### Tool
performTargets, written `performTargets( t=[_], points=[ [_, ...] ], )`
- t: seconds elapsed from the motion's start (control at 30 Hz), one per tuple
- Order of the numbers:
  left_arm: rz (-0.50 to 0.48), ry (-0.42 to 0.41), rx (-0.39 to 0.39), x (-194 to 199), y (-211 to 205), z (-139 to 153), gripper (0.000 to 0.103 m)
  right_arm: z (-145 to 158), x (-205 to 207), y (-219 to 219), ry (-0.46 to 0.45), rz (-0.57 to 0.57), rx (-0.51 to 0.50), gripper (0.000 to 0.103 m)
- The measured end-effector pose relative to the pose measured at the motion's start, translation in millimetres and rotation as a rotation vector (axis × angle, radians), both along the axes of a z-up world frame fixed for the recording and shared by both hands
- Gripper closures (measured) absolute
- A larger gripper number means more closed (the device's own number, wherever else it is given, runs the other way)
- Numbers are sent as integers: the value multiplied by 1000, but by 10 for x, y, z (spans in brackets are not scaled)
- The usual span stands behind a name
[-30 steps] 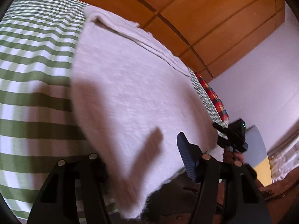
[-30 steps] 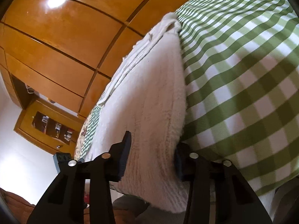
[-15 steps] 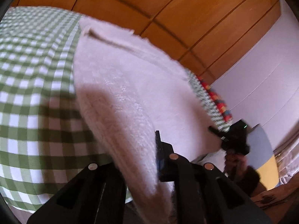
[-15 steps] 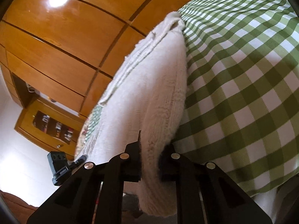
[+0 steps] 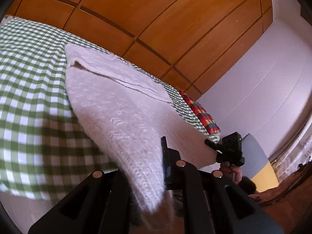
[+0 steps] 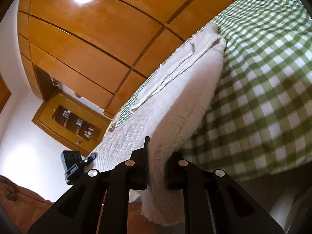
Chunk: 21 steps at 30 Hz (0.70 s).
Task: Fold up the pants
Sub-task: 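Lift the hem with both grippers and fold it toward the collar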
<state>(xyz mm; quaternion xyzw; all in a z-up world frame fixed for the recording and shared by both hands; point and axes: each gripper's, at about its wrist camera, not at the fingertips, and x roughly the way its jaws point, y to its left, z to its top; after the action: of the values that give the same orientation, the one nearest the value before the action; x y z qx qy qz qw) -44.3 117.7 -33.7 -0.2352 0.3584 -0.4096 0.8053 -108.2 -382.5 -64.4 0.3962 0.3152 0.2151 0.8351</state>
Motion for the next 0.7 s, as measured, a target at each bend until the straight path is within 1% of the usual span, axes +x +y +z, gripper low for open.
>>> performTargets(
  t=[0.07, 0.23, 0.4, 0.53, 0.7],
  points=[
    [3, 11, -23, -98, 81, -9, 97, -24, -90, -18, 6, 1, 19, 92],
    [4, 23, -32, -246, 122, -52, 97, -80, -281, -15, 21, -1, 21, 92],
    [-3, 60, -32, -232, 80, -180, 97, -120, -264, 28, 40, -7, 34, 92],
    [-5, 67, -30, -233, 65, -185, 97, -132, -326, 52, 37, 4, 28, 92],
    [1, 79, -19, -275, 89, -185, 97, -184, -427, 47, 47, 9, 53, 92]
  ],
)
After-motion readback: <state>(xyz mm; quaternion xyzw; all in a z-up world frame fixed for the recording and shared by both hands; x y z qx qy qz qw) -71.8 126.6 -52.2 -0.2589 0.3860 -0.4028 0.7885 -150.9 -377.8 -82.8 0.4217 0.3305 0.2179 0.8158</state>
